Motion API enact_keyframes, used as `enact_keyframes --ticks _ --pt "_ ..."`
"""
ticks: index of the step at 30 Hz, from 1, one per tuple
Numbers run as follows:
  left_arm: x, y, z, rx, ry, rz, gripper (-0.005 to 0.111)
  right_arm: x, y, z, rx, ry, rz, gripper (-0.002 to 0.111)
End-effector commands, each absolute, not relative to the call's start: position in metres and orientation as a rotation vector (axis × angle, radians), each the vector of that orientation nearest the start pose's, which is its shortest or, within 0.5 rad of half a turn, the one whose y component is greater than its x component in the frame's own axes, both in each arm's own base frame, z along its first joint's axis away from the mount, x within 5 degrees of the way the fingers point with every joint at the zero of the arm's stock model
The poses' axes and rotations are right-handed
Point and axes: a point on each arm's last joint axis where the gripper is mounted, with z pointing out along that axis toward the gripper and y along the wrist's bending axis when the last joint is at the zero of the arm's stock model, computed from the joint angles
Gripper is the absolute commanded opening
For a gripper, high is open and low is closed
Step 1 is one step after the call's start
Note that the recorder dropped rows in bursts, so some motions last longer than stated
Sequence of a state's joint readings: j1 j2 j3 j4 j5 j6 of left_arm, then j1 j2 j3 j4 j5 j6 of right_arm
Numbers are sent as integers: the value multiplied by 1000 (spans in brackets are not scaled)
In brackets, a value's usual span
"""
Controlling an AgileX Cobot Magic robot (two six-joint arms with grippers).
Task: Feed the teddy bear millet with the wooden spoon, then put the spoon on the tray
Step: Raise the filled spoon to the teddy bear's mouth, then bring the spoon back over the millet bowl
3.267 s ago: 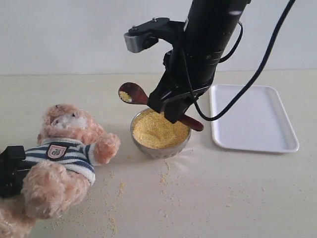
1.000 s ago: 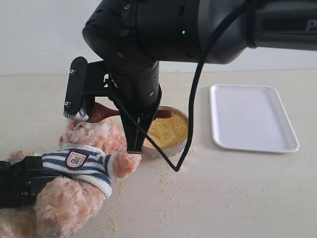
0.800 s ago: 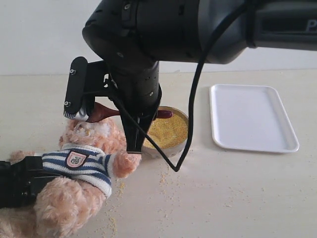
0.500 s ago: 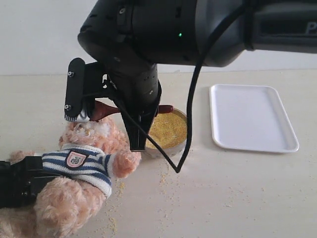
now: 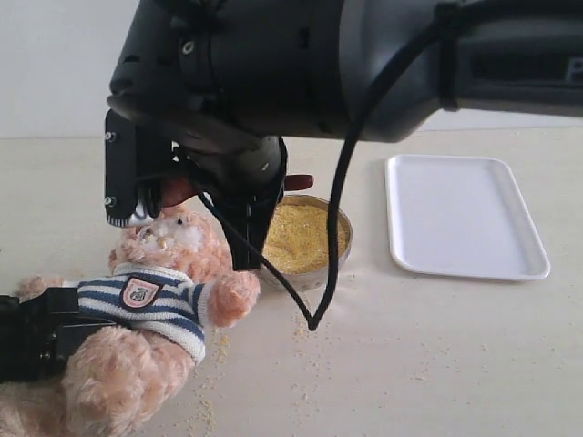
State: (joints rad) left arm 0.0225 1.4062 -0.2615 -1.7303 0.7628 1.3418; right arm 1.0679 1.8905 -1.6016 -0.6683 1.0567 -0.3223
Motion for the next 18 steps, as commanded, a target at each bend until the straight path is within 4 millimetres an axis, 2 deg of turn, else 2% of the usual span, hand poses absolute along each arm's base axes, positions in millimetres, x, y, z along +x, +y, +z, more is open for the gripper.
enact_keyframes --ticks 1,7,10,14,18 --pt "178 -61 151 -228 2416 -1141 5 259 308 303 -1682 1877 -544 0" --pt "178 -61 151 -228 2416 -1141 5 283 259 288 -1749 2227 -459 0" --pt "178 -61 151 -228 2416 -1141 5 300 244 278 -1754 2292 -420 0" --pt "178 -60 151 -231 2419 -1133 5 309 240 268 -1781 2296 -481 0" --pt "178 -60 151 -231 2419 -1133 5 313 250 248 -1863 2260 -592 0"
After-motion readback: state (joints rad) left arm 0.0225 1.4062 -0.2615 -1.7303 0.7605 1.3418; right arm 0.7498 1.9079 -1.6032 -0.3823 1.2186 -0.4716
